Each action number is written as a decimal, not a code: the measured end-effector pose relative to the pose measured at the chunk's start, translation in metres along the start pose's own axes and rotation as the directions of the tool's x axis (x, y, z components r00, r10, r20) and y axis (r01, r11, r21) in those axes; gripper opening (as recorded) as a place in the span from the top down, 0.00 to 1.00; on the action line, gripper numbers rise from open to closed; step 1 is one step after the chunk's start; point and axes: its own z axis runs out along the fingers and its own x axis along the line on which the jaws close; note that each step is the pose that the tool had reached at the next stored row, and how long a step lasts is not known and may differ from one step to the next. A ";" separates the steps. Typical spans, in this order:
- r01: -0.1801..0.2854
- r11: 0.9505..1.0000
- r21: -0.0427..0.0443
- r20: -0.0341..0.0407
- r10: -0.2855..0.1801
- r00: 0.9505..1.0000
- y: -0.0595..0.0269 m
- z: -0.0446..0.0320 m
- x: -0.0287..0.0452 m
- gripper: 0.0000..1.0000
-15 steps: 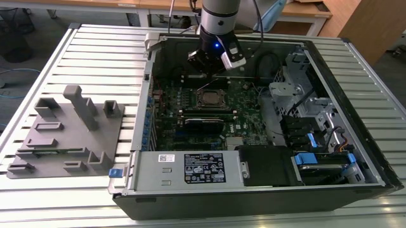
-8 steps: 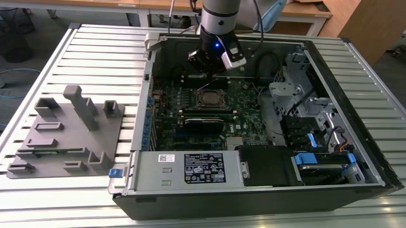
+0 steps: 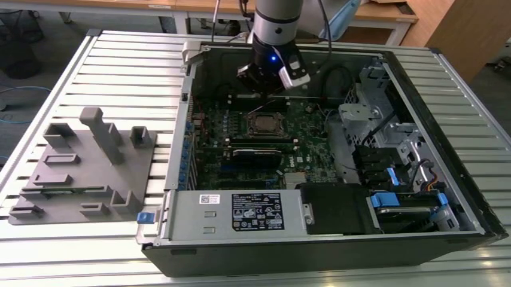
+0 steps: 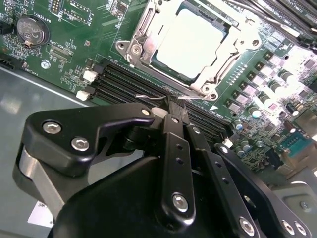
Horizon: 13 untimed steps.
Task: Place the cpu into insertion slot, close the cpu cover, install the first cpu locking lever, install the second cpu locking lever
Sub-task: 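Install the first cpu locking lever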
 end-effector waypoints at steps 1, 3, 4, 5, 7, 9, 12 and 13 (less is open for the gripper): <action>0.000 1.000 0.000 0.000 0.000 1.000 0.0000 0.0003 -0.0005 0.89; 0.000 1.000 0.000 0.000 0.000 1.000 0.0000 0.0008 -0.0024 0.89; 0.000 1.000 0.000 0.000 0.000 1.000 0.0000 0.0010 -0.0034 0.89; 0.000 1.000 0.000 0.000 0.000 1.000 0.0000 0.0012 -0.0044 0.89; 0.000 1.000 0.000 0.000 0.000 1.000 -0.0001 0.0013 -0.0050 0.89; 0.000 1.000 0.000 0.000 0.000 1.000 0.0000 0.0016 -0.0050 0.89; 0.000 1.000 0.000 0.000 0.000 1.000 0.0000 0.0030 -0.0051 0.89; 0.000 1.000 0.000 0.000 0.000 1.000 0.0000 0.0035 -0.0051 0.89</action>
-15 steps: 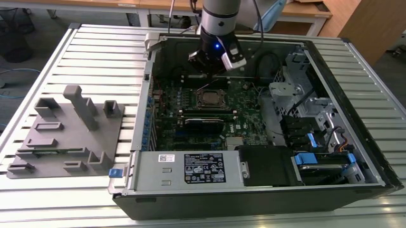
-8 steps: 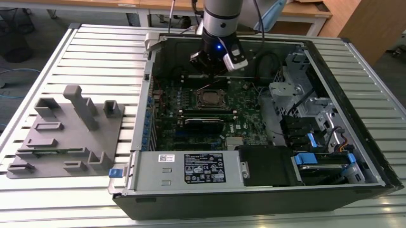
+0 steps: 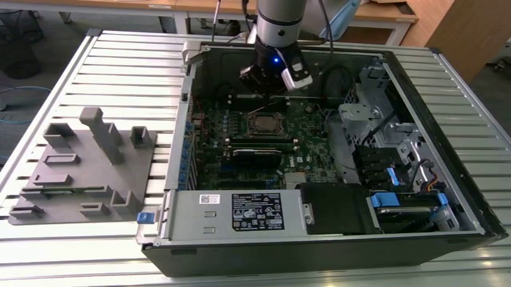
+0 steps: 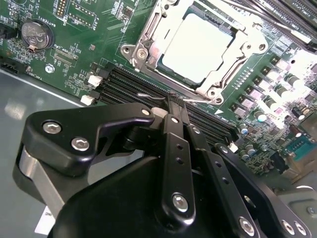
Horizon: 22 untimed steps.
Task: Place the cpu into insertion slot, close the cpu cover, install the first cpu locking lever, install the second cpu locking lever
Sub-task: 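Install the first cpu locking lever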
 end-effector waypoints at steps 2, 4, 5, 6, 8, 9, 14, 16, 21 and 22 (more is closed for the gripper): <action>0.000 1.000 0.000 0.000 0.000 1.000 0.0001 0.0007 0.0000 0.89; 0.000 1.000 0.000 0.000 0.000 1.000 0.0003 0.0010 0.0000 0.89; 0.000 1.000 0.000 0.000 0.000 1.000 0.0003 0.0014 0.0000 0.89; 0.000 1.000 0.000 0.000 0.000 1.000 0.0004 0.0017 0.0000 0.89; 0.000 1.000 0.000 0.000 0.000 1.000 0.0004 0.0021 -0.0001 0.89; 0.000 1.000 0.000 0.000 0.000 1.000 0.0004 0.0023 -0.0001 0.89; 0.000 1.000 0.000 0.000 0.000 1.000 0.0008 0.0034 -0.0003 0.89; 0.000 1.000 0.000 0.000 0.000 1.000 0.0008 0.0037 -0.0003 0.89; 0.000 1.000 0.000 0.000 0.000 1.000 0.0008 0.0041 -0.0004 0.89; 0.000 1.000 0.000 0.000 0.000 1.000 0.0008 0.0041 -0.0004 0.89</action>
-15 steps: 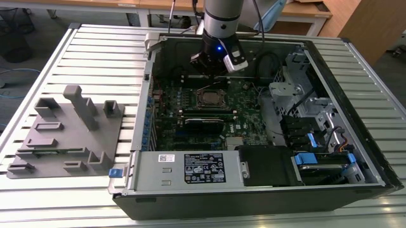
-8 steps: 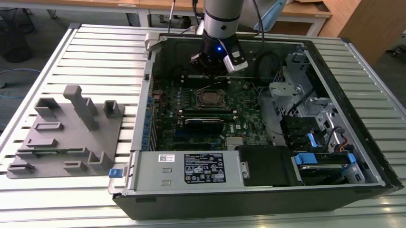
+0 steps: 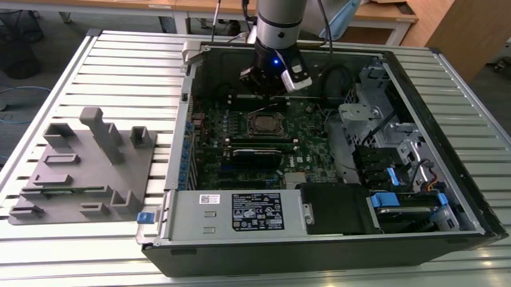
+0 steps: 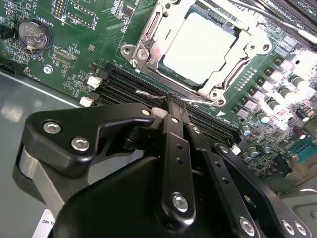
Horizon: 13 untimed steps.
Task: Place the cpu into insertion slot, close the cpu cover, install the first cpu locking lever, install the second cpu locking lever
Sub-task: 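Install the first cpu locking lever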
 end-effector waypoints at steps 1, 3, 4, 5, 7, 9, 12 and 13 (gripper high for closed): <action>0.000 1.000 -0.001 0.000 0.000 1.000 0.0000 0.0001 0.0000 0.89; 0.000 1.000 -0.002 0.000 0.000 1.000 0.0000 0.0003 0.0000 0.89; 0.000 1.000 -0.001 0.000 0.000 1.000 0.0000 0.0006 0.0000 0.89; 0.000 1.000 -0.001 0.000 0.000 1.000 -0.0001 0.0009 0.0000 0.89; 0.000 1.000 -0.001 0.000 0.000 1.000 0.0000 0.0009 0.0000 0.89; 0.000 1.000 -0.002 0.000 0.000 1.000 -0.0001 0.0011 0.0000 0.89; 0.000 1.000 -0.001 0.000 0.000 1.000 -0.0001 0.0019 0.0000 0.89; 0.000 1.000 -0.001 0.000 0.000 1.000 -0.0001 0.0019 0.0000 0.89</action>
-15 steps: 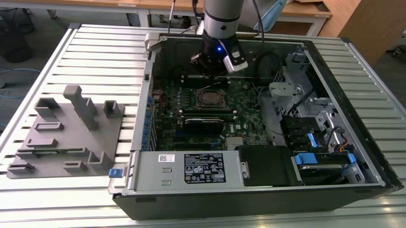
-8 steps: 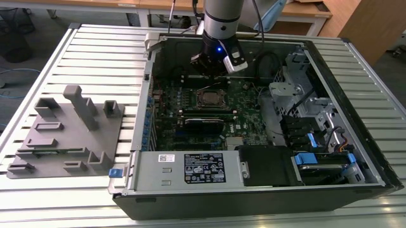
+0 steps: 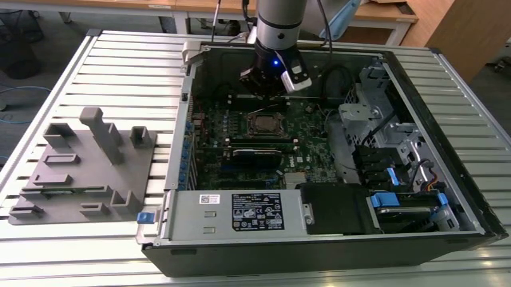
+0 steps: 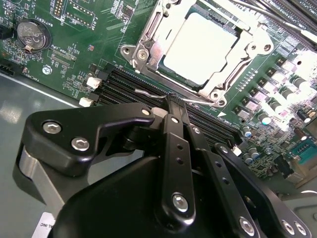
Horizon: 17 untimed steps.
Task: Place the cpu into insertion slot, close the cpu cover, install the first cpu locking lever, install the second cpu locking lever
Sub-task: 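Install the first cpu locking lever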
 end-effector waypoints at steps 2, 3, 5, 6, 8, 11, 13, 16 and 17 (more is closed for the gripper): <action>0.000 1.000 0.000 0.000 0.000 1.000 0.0000 0.0003 0.0000 0.89; 0.000 1.000 0.000 0.000 0.000 1.000 0.0000 0.0006 0.0000 0.89; 0.000 1.000 0.000 0.000 0.000 1.000 -0.0001 0.0010 0.0000 0.89; 0.000 1.000 0.000 0.000 0.000 1.000 -0.0001 0.0011 0.0000 0.89; 0.000 1.000 0.000 0.000 0.000 1.000 -0.0001 0.0013 -0.0003 0.89; 0.000 1.000 0.000 0.000 0.000 1.000 -0.0001 0.0016 -0.0015 0.89; 0.000 1.000 0.000 0.000 0.000 1.000 -0.0001 0.0017 -0.0017 0.89; 0.000 1.000 0.000 0.000 0.000 1.000 -0.0001 0.0020 -0.0028 0.89; 0.000 1.000 0.000 0.000 0.000 1.000 -0.0001 0.0021 -0.0032 0.89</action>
